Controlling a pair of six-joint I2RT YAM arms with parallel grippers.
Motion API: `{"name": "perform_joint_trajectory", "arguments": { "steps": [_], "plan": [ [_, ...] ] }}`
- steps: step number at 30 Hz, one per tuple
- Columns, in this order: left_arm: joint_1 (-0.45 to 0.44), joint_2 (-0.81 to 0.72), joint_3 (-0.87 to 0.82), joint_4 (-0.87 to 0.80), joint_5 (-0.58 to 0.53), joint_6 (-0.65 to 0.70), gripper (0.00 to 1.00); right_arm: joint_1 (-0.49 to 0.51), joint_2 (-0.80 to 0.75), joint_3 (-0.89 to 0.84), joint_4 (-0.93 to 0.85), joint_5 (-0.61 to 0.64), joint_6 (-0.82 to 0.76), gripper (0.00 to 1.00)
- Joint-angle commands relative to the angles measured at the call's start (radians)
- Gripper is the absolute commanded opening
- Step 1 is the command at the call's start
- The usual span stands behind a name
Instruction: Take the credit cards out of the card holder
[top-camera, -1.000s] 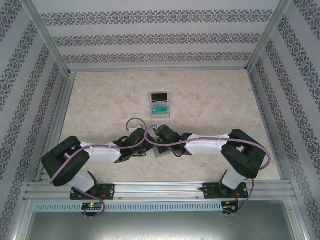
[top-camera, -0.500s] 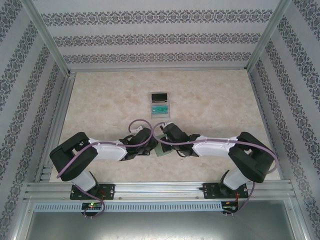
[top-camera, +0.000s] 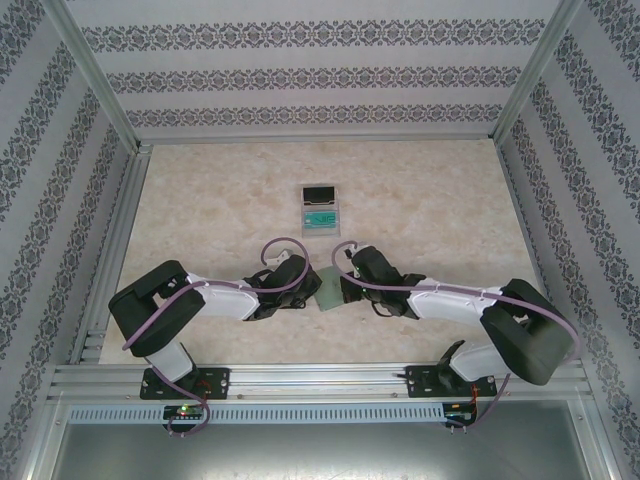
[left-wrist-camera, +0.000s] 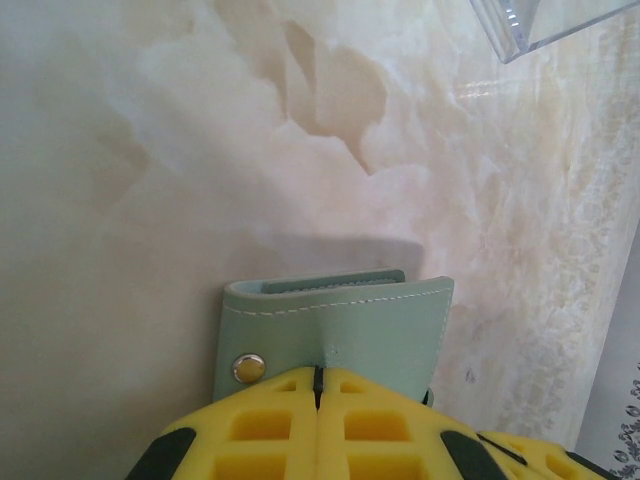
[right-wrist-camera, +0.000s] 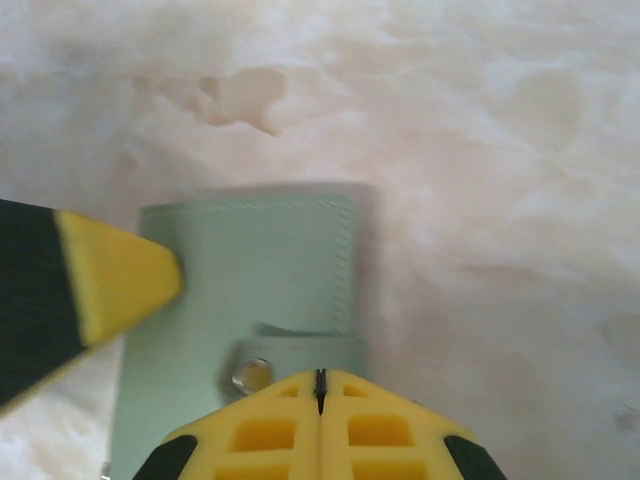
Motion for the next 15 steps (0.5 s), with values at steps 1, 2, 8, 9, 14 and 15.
{"name": "perform_joint_trajectory", "arguments": {
  "steps": [1, 2, 8, 9, 14, 15],
  "plan": [
    [0.009, 0.100, -0.086, -0.300, -0.094, -0.014, 0.00, -0.010, -0.026, -0.020, -0.037, 0.014, 0.015, 0.00],
    [0.009, 0.100, -0.079, -0.304, -0.089, -0.005, 0.00, -0.010, -0.027, -0.019, -0.037, 0.003, 0.011, 0.00],
    [0.009, 0.098, -0.053, -0.260, -0.049, 0.040, 0.00, 0.088, -0.029, 0.044, -0.087, 0.079, -0.043, 0.27],
    [0.009, 0.098, -0.050, -0.257, -0.043, 0.043, 0.00, 0.109, -0.024, 0.060, -0.096, 0.095, -0.056, 0.30],
    [0.009, 0.097, -0.044, -0.248, -0.032, 0.052, 0.00, 0.133, 0.036, 0.129, -0.126, 0.116, -0.086, 0.39],
    [0.009, 0.096, -0.045, -0.245, -0.030, 0.051, 0.00, 0.134, 0.054, 0.141, -0.130, 0.117, -0.088, 0.39]
  ]
}}
